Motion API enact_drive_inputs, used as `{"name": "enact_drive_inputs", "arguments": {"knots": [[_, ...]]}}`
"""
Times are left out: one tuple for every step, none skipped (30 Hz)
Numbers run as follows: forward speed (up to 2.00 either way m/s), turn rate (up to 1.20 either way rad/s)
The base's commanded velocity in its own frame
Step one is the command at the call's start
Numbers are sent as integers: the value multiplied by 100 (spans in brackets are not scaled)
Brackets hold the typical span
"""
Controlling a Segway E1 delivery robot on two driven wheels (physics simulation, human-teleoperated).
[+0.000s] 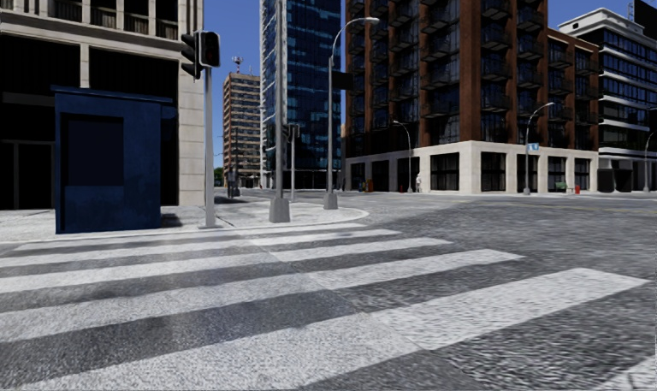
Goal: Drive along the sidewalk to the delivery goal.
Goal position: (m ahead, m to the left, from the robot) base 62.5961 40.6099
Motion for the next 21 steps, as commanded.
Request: {"name": "enact_drive_inputs", "arguments": {"knots": [[138,0],[138,0],[138,0],[137,0],[135,0],[134,0],[134,0],[134,0],[134,0],[134,0],[134,0],[134,0],[134,0],[134,0],[134,0],[134,0],[144,0],[155,0],[178,0],[178,0],[200,3]]}}
